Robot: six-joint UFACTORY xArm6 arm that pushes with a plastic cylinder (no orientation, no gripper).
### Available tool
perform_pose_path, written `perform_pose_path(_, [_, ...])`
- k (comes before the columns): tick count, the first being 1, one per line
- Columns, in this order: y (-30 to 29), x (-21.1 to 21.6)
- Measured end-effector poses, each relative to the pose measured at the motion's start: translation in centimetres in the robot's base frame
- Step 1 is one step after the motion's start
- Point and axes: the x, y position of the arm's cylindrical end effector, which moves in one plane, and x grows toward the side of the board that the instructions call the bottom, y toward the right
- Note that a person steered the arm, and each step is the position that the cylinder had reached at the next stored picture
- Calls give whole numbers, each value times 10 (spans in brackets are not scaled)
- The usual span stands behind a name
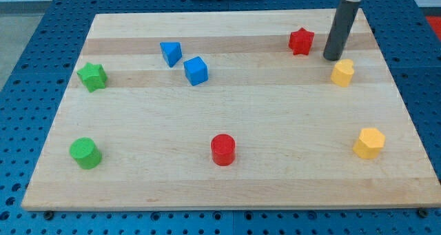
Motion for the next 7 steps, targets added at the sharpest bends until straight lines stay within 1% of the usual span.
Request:
perform_pose_path(1, [-7,-46])
perform_pose_path(2, [-21,-49])
perform_pose_path(3, [-34,-46])
perform_pose_path(7, [-109,14])
